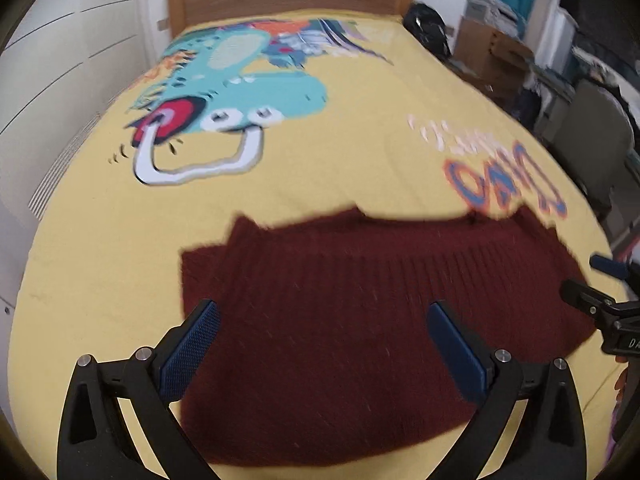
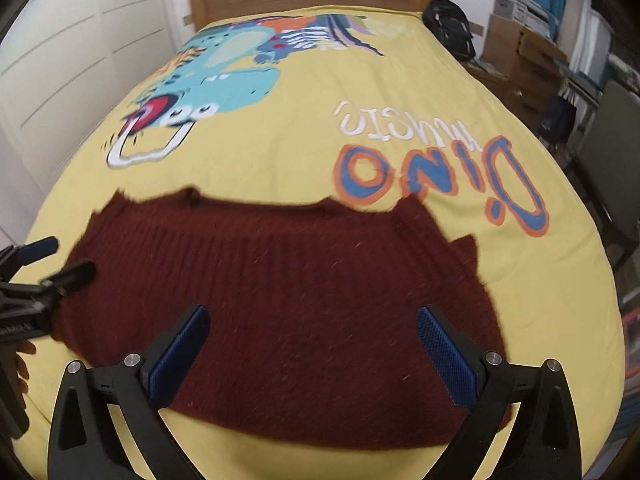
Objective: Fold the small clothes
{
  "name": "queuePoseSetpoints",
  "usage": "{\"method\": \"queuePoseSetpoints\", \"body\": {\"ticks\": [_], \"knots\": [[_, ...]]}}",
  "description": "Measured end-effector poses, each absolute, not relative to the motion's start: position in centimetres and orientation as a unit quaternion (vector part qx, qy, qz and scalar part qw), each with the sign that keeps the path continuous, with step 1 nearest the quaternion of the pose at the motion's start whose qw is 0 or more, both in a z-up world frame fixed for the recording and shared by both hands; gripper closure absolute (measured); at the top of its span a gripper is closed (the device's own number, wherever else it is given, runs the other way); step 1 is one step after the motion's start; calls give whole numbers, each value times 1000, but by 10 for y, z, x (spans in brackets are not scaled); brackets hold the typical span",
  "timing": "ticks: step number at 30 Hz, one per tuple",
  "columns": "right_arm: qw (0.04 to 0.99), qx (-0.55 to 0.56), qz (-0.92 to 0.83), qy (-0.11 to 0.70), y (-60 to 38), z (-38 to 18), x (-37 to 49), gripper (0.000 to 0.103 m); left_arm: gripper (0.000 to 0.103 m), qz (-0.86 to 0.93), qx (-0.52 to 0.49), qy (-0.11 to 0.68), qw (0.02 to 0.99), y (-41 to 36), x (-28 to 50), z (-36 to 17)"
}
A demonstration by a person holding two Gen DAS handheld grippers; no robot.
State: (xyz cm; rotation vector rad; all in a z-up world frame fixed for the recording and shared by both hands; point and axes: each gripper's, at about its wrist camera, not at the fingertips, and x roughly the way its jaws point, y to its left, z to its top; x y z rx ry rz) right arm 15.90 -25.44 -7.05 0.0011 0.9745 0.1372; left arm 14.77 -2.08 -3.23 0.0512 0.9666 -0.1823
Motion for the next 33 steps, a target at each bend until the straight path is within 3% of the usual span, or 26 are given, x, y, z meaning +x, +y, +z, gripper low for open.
{"method": "queuePoseSetpoints", "body": {"ticks": [11, 25, 33], "knots": [[864, -40, 58, 499, -239, -148, 131, 0, 1, -76, 60, 518, 850, -30, 123, -115], [859, 40, 24, 509, -319, -158, 132, 0, 1, -71, 46, 525, 847, 21, 127, -126], [862, 40, 20, 506, -317, -164, 127, 0, 1, -68, 29, 520, 851, 24, 134, -125]]}}
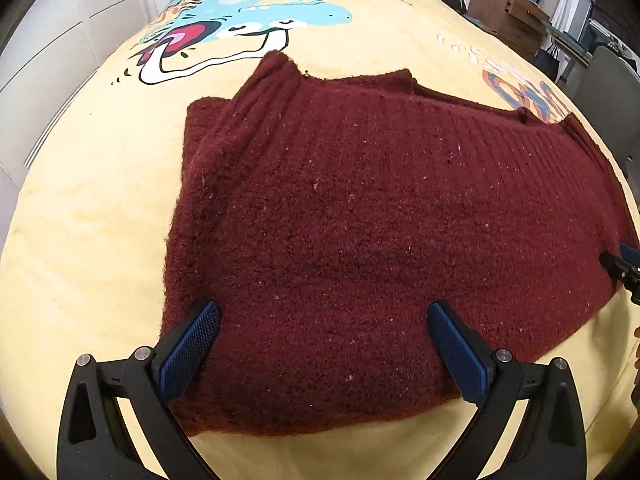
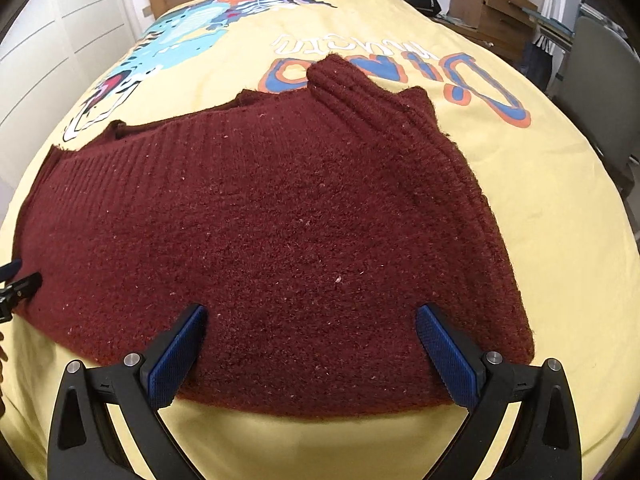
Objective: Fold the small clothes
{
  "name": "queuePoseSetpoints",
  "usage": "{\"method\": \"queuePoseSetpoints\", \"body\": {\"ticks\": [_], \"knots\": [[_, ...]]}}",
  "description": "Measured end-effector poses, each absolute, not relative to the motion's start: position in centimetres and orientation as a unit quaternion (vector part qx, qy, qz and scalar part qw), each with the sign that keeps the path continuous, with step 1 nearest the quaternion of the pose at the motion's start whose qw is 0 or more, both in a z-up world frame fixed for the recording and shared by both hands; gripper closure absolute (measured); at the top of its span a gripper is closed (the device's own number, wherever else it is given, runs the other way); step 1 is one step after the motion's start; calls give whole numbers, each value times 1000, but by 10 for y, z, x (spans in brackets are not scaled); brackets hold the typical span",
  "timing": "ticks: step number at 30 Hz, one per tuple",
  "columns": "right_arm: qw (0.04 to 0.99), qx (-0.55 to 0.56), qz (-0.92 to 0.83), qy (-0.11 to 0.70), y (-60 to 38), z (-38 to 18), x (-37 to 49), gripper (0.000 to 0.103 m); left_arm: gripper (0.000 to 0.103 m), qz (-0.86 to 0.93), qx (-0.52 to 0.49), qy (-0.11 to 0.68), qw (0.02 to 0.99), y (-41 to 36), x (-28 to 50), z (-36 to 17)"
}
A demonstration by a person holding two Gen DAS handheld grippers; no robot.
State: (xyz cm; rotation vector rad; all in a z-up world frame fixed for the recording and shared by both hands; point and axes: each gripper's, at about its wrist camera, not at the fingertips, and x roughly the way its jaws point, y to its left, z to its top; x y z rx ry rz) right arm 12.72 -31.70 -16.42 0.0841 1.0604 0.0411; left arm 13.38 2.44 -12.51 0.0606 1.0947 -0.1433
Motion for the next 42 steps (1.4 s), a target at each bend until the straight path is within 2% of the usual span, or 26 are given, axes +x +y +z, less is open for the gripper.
{"method": "queuePoseSetpoints", "body": {"ticks": [6, 19, 29, 34, 37, 38, 39, 42], "knots": [[854, 35, 21, 518, -313, -158, 130, 0, 1, -75, 34, 519, 851, 26, 131, -125], [855, -7, 20, 517, -308, -111, 94, 0, 1, -75, -5, 534, 842, 78, 141, -76], [848, 6, 5, 531, -326, -113, 73, 0, 1, -71, -89, 594, 796, 106, 154, -119], [846, 21, -12, 533, -342, -114, 68, 0, 1, -72, -137, 597, 788, 107, 156, -137], [846, 30, -20, 532, -350, -114, 66, 0, 1, -95, -119, 605, 782, 98, 156, -137], [846, 31, -22, 531, -352, -114, 66, 0, 8, -106, -113, 609, 778, 94, 156, -137], [847, 33, -24, 531, -354, -113, 66, 0, 25, -115, -110, 610, 776, 91, 156, -136], [848, 40, -27, 528, -360, -112, 64, 0, 59, -134, -127, 614, 767, 87, 160, -130]]}}
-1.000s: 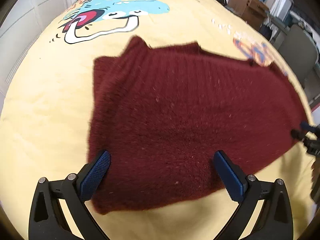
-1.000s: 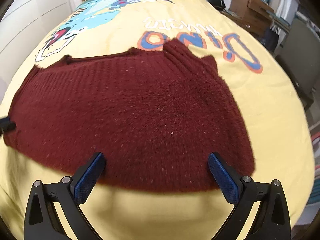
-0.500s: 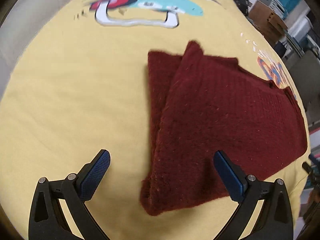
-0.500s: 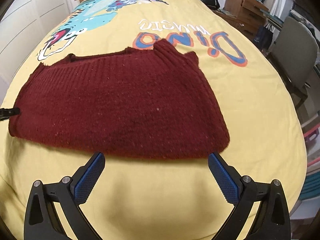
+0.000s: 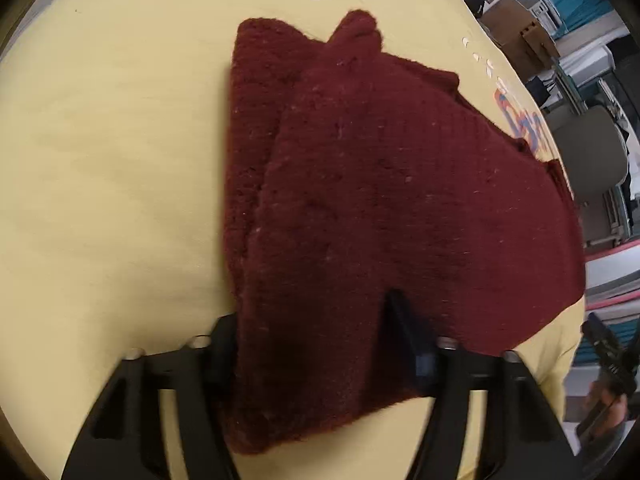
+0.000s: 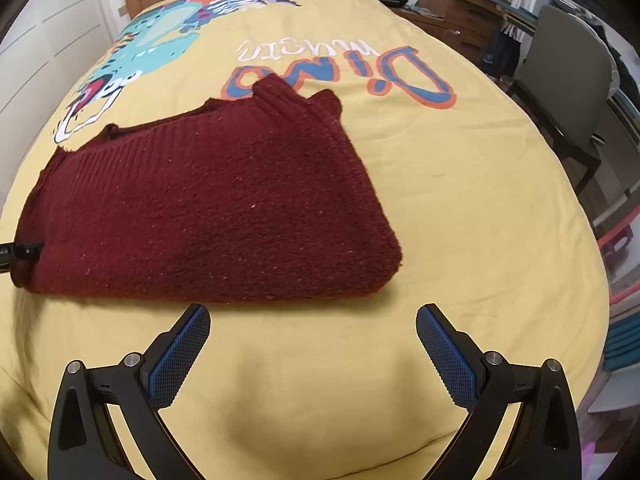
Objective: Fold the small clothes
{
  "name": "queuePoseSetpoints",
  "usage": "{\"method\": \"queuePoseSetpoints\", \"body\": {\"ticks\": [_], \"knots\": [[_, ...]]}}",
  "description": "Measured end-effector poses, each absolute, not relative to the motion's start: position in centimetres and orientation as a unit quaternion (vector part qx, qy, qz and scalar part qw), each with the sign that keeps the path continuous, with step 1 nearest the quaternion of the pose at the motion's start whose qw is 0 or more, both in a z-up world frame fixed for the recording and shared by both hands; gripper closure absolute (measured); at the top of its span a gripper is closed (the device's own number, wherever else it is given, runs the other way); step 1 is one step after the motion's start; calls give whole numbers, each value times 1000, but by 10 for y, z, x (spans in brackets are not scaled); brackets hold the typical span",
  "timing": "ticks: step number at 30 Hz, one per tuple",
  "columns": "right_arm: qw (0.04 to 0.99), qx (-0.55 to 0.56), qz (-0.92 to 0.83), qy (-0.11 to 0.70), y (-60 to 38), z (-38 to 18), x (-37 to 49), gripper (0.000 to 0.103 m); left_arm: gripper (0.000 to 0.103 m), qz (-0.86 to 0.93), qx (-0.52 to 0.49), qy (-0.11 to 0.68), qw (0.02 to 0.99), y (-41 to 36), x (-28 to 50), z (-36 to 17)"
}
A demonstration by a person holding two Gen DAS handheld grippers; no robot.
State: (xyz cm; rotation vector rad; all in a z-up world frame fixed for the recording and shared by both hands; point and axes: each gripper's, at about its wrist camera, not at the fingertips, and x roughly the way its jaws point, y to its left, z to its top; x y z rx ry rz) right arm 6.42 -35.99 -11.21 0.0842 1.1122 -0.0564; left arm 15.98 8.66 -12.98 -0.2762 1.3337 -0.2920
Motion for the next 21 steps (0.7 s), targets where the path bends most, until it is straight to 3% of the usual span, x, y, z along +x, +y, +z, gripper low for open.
{"method": "queuePoseSetpoints", "body": {"ticks": [3, 14, 21], "knots": [[849, 46, -27, 525, -363, -111, 63, 0, 71, -141, -144, 613, 764, 85, 160, -118], [857, 66, -32, 510, -382, -94, 62, 0, 74, -167, -145, 580, 784, 39, 169, -38], [869, 92, -36, 484, -411, -73, 63, 0, 76, -194, -110, 568, 792, -42, 193, 0]]}}
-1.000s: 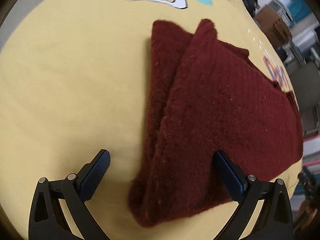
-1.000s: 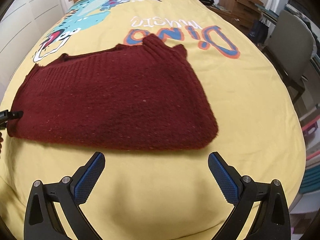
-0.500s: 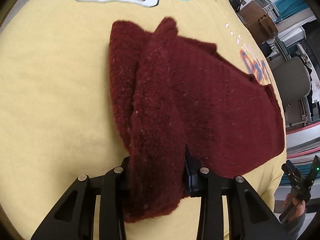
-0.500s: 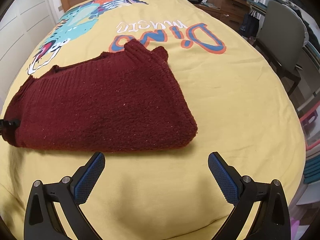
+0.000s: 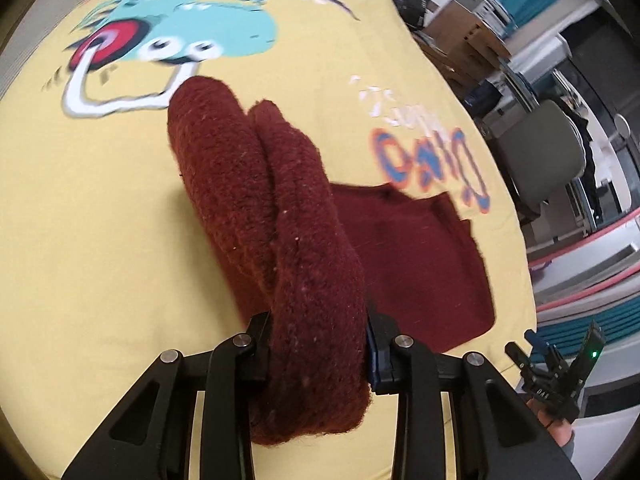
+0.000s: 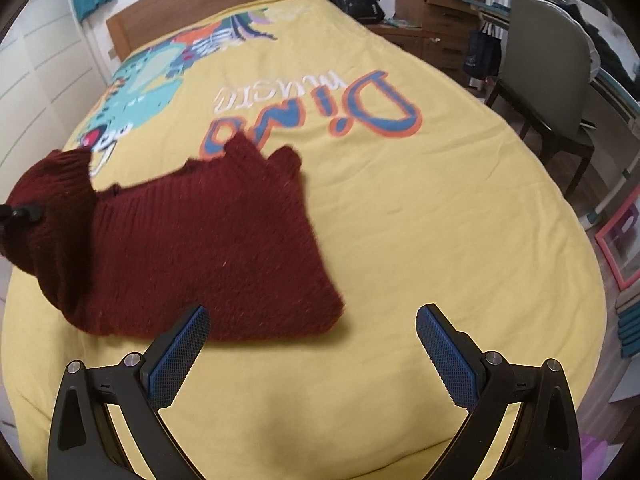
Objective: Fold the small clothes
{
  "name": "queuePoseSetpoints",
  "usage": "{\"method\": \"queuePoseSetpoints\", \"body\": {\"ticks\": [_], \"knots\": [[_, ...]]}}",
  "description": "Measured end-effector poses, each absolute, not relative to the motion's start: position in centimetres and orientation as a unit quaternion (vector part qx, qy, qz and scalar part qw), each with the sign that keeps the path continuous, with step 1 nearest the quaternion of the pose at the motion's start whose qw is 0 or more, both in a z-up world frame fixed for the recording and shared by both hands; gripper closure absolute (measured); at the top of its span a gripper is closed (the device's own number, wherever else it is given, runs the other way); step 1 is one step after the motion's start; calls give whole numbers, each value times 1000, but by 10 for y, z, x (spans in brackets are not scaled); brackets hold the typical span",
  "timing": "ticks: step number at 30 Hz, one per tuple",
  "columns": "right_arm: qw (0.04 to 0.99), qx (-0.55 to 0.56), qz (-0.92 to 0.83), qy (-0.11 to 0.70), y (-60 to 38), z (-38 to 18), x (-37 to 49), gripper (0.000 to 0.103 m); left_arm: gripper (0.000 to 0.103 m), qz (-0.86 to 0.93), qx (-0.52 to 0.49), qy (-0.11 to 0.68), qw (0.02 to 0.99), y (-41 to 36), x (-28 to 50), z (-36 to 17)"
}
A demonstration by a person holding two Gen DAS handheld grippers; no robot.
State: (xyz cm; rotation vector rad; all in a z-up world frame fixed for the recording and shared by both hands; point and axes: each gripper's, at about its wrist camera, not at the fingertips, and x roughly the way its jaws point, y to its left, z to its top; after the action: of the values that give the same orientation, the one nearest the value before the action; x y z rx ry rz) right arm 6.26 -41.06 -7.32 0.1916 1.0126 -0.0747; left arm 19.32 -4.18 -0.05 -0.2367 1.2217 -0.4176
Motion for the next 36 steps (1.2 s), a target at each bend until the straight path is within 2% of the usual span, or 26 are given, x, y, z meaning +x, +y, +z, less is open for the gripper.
{"method": "queuePoseSetpoints", "body": {"ticks": [6, 14, 17, 21, 24, 29, 31, 33, 35, 36], "knots": [[872, 109, -57, 474, -446, -66, 60, 0, 77, -219, -69, 564, 793, -143, 213, 8], [857, 125, -76, 494, -476, -82, 50, 0, 77, -246, 11, 582, 775, -264, 205, -39], [848, 141, -81, 504, -484, -91, 43, 0, 76, -222, 45, 588, 776, -285, 198, -64], [841, 156, -82, 512, -489, -101, 33, 0, 71, -206, 51, 597, 774, -289, 193, -86], [839, 157, -81, 515, -490, -104, 28, 0, 65, -198, 61, 590, 781, -293, 191, -88], [840, 157, -80, 513, -489, -103, 24, 0, 63, -190, 69, 594, 779, -293, 190, -88], [842, 155, -80, 510, -488, -101, 24, 0, 54, -193, 68, 596, 777, -293, 190, -83], [844, 153, -78, 509, -487, -98, 24, 0, 28, -200, 65, 595, 775, -289, 188, -76], [845, 151, -77, 507, -484, -96, 24, 0, 24, -206, 61, 585, 782, -287, 186, -67], [846, 150, -77, 506, -484, -94, 24, 0, 19, -209, 59, 580, 785, -286, 186, -62]]}}
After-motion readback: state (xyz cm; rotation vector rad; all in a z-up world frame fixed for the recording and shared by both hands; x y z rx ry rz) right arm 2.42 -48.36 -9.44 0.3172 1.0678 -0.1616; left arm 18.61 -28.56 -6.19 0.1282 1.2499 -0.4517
